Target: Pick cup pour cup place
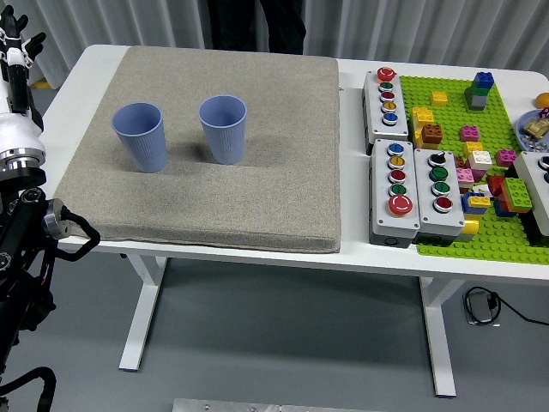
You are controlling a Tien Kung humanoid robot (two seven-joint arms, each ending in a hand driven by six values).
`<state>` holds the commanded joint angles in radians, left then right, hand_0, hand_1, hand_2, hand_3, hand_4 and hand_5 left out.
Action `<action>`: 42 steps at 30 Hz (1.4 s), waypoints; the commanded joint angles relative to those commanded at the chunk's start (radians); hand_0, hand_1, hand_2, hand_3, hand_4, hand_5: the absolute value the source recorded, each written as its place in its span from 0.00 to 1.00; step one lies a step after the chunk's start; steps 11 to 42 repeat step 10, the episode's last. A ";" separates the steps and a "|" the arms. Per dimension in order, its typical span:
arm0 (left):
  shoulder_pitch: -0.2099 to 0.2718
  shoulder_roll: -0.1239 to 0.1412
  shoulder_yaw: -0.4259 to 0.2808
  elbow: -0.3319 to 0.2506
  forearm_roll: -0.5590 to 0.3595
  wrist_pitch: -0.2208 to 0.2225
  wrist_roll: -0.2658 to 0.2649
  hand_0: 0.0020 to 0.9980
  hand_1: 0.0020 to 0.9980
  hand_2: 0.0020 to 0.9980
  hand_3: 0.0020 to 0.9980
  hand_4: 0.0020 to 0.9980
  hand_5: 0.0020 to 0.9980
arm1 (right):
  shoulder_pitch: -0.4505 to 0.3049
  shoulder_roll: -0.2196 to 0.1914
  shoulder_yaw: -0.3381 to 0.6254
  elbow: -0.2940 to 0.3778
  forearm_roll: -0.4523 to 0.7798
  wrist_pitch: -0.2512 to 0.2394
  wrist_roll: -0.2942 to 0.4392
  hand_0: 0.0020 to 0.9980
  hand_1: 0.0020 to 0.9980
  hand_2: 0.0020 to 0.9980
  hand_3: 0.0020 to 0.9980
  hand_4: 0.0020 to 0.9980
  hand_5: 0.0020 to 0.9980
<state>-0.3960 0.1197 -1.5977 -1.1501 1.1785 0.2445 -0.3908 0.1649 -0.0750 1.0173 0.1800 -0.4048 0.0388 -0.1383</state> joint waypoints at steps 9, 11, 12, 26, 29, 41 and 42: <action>-0.002 0.001 -0.012 -0.002 -0.004 0.001 -0.001 0.78 0.76 0.91 0.93 0.81 1.00 | 0.002 0.000 0.006 0.000 -0.015 -0.001 -0.003 0.67 0.69 0.70 0.65 0.43 0.06; -0.002 0.001 -0.014 -0.002 -0.003 0.000 -0.001 0.78 0.76 0.91 0.93 0.81 1.00 | 0.002 0.000 0.006 0.000 -0.017 0.000 -0.003 0.67 0.69 0.70 0.65 0.43 0.06; -0.002 0.001 -0.014 -0.002 -0.003 0.000 -0.001 0.78 0.76 0.91 0.93 0.81 1.00 | 0.002 0.000 0.006 0.000 -0.017 0.000 -0.003 0.67 0.69 0.70 0.65 0.43 0.06; -0.002 0.001 -0.014 -0.002 -0.003 0.000 -0.001 0.78 0.76 0.91 0.93 0.81 1.00 | 0.002 0.000 0.006 0.000 -0.017 0.000 -0.003 0.67 0.69 0.70 0.65 0.43 0.06; -0.002 0.001 -0.014 -0.002 -0.003 0.000 -0.001 0.78 0.76 0.91 0.93 0.81 1.00 | 0.002 0.000 0.006 0.000 -0.017 0.000 -0.003 0.67 0.69 0.70 0.65 0.43 0.06; -0.002 0.001 -0.014 -0.002 -0.003 0.000 -0.001 0.78 0.76 0.91 0.93 0.81 1.00 | 0.002 0.000 0.006 0.000 -0.017 0.000 -0.003 0.67 0.69 0.70 0.65 0.43 0.06; -0.002 0.001 -0.014 -0.002 -0.003 0.000 -0.001 0.78 0.76 0.91 0.93 0.81 1.00 | 0.002 0.000 0.006 0.000 -0.017 0.000 -0.003 0.67 0.69 0.70 0.65 0.43 0.06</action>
